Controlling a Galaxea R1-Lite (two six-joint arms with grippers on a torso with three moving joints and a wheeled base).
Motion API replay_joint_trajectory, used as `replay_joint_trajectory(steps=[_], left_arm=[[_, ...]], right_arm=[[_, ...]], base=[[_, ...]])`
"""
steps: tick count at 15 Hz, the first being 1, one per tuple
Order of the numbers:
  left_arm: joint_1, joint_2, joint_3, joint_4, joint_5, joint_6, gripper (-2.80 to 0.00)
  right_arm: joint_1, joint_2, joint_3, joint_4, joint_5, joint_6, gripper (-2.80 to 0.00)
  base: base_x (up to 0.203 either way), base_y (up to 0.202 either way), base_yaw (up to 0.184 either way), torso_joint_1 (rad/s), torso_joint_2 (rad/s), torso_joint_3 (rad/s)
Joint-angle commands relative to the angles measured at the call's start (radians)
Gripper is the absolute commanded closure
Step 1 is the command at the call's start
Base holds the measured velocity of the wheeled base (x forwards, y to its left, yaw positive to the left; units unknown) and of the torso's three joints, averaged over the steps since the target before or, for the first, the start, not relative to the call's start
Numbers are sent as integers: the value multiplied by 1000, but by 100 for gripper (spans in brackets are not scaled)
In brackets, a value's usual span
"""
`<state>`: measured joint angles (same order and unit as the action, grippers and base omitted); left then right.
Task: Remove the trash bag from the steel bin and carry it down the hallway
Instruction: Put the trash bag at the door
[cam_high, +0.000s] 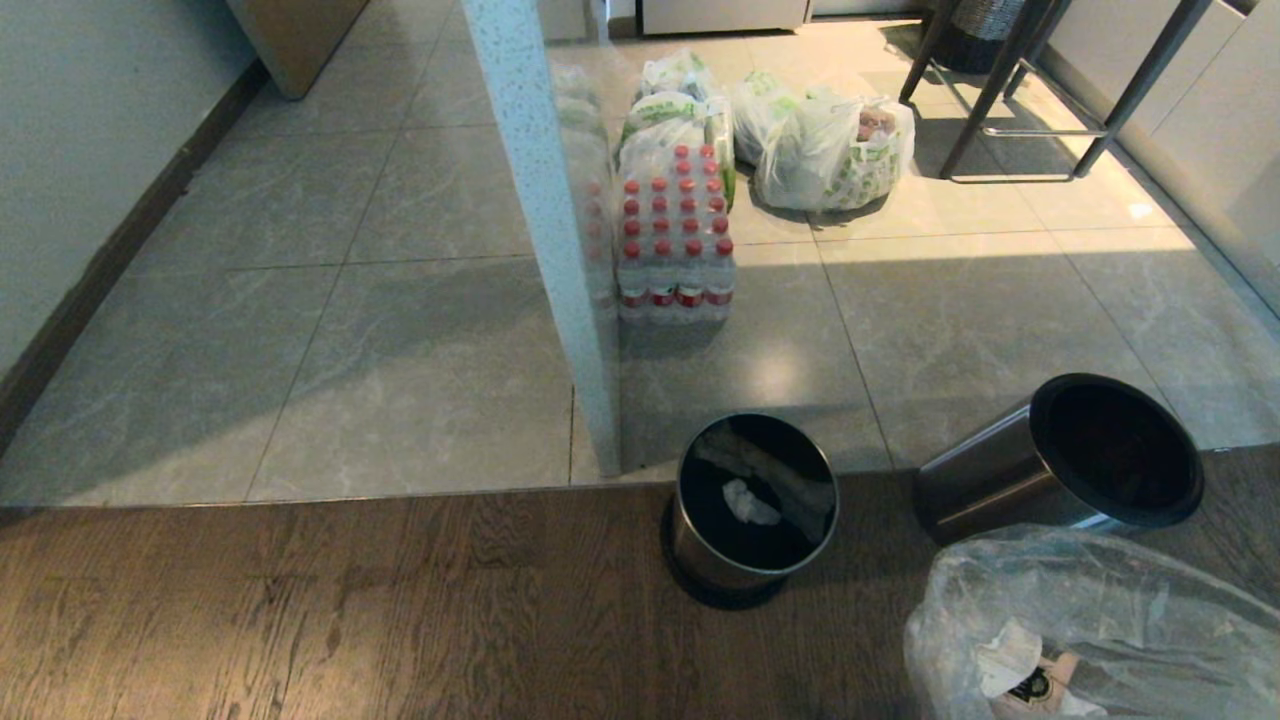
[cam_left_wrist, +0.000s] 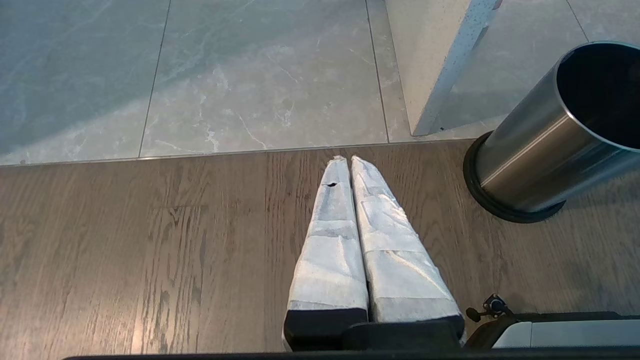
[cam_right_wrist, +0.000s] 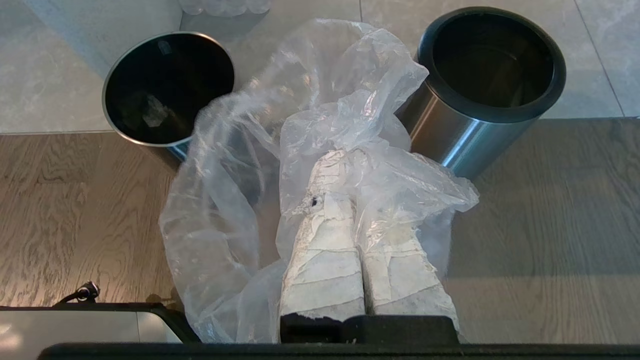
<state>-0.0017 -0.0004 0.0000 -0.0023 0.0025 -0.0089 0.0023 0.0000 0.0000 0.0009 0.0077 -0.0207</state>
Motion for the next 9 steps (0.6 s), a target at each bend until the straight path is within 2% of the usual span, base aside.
replay_joint_trajectory(steps=[1,9], left_arm=[[0,0,2,-1,1,0,0],[0,0,1,-1,1,0,0]], right_arm=[[1,0,2,-1,0,-1,0],[1,-1,2,-1,0,-1,0]], base=[[0,0,0,0,0,0],[0,0,0,0,0,0]])
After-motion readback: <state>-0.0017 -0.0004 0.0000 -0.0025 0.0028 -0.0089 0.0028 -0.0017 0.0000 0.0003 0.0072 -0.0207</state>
